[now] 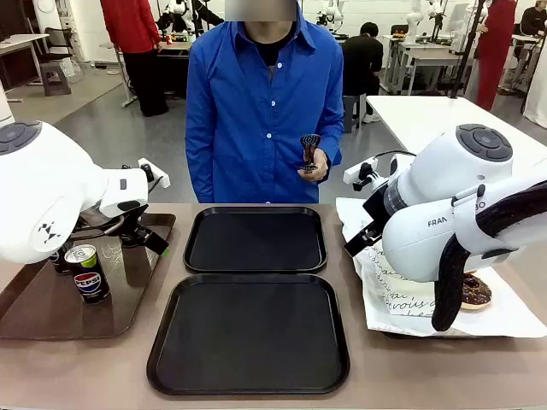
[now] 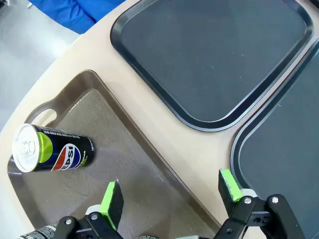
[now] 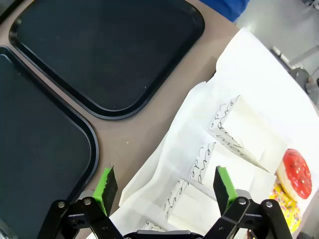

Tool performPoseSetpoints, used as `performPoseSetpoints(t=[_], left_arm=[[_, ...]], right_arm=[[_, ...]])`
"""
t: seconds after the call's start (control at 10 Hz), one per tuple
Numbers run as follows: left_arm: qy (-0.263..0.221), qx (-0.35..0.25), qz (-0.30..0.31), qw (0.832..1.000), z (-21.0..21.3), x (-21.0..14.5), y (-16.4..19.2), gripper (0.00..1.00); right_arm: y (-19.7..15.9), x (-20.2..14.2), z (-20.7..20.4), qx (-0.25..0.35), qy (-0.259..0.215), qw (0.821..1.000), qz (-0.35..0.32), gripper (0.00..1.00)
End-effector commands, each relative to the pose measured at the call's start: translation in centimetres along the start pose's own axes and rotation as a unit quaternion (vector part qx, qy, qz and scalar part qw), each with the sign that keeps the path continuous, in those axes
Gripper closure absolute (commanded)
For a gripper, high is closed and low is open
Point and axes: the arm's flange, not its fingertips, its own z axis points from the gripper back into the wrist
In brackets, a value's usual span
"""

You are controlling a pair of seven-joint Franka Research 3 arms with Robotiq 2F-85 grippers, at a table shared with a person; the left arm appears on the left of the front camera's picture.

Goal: Set up donuts and drinks on trays.
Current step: Pick up one Pepsi coke and place it on the Flat Tray.

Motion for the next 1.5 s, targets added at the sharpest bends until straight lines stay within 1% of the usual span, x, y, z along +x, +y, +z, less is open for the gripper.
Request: performPoseSetpoints(t=[0.0,1.1,1.2,1.3,1.4], left_arm=[[0.0,0.0,0.0,1.0,0.0,0.0,0.0,0.0],[0.0,0.0,0.0,1.0,0.0,0.0,0.0,0.0],[0.028,-0.004,-0.024,0.999,3.4,-2.5,-0.3,0.0],[0.062,-0.015,-0.037,0.997,6.8,-5.9,0.2,0.0],[0.094,-0.02,-0.061,0.994,9.0,-8.5,0.3,0.0]], right_arm=[[0.0,0.0,0.0,0.0,0.0,1.0,0.0,0.0],[0.0,0.0,0.0,0.0,0.0,1.0,0.0,0.0],[2.2,-2.9,2.7,-0.001,0.034,0.999,0.023,0.0],[3.8,-6.8,5.2,0.013,0.086,0.996,0.031,0.0],[4.6,-9.6,7.0,0.022,0.126,0.992,0.012,0.0]])
